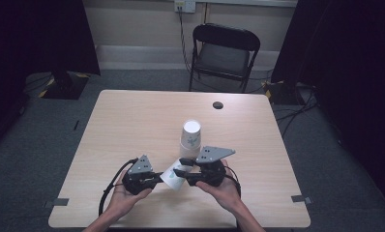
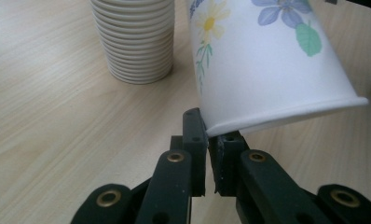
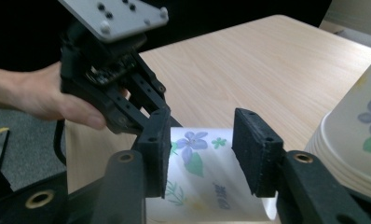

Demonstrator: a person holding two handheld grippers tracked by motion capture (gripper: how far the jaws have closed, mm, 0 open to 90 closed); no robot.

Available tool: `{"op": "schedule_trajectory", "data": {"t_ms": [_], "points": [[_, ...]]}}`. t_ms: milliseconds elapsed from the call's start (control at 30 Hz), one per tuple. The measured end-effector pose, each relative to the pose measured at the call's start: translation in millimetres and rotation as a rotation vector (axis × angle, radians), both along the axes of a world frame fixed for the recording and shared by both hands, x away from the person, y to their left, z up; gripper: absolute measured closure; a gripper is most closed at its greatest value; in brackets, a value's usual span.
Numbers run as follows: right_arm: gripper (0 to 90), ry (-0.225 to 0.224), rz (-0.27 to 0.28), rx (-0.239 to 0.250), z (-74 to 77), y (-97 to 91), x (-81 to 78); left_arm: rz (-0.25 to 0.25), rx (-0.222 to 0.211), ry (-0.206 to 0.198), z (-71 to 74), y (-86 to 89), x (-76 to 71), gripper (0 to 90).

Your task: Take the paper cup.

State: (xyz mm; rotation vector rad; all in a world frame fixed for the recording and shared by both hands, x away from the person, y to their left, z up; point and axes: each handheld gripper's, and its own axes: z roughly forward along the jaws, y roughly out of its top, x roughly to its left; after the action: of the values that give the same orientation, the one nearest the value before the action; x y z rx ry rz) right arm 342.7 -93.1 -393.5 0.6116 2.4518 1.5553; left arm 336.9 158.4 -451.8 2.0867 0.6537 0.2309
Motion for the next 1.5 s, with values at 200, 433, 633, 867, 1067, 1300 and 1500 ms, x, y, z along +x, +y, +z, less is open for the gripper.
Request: {"op": "schedule_trajectory", "data": {"t_ms": [200, 433, 633, 867, 1067, 1300, 1500], "points": [[64.5, -0.022, -0.004, -0.027, -1.2, -1.7, -0.3, -0.022, -0.041, 0.002, 2.3, 2.2, -1.1, 86.7], [56.2, -0.008, 0.01, -0.038, -6.9, -5.1, 2.8, -0.014, -0.11, -0.005, 5.0, 8.3, -0.9, 87.8], [44.1, -0.025, 0.066, -0.078, -12.2, -6.9, 0.3, -0.014, -0.134, 0.023, 4.0, 9.7, 2.1, 88.1], [29.4, -0.082, 0.101, -0.145, -16.3, -2.4, -4.4, -0.012, -0.147, 0.035, 3.7, 10.7, 3.3, 88.5], [18.6, -0.143, 0.168, -0.257, -18.6, 5.2, -9.1, -0.021, -0.162, 0.072, -0.2, 12.5, 6.2, 88.7], [14.5, -0.187, 0.185, -0.359, -28.6, 12.3, -13.7, -0.022, -0.183, 0.098, -0.6, 14.3, 8.1, 88.9], [14.0, -0.208, 0.181, -0.4, -33.2, 16.4, -13.9, -0.02, -0.204, 0.109, -0.1, 15.3, 8.4, 89.1]]}}
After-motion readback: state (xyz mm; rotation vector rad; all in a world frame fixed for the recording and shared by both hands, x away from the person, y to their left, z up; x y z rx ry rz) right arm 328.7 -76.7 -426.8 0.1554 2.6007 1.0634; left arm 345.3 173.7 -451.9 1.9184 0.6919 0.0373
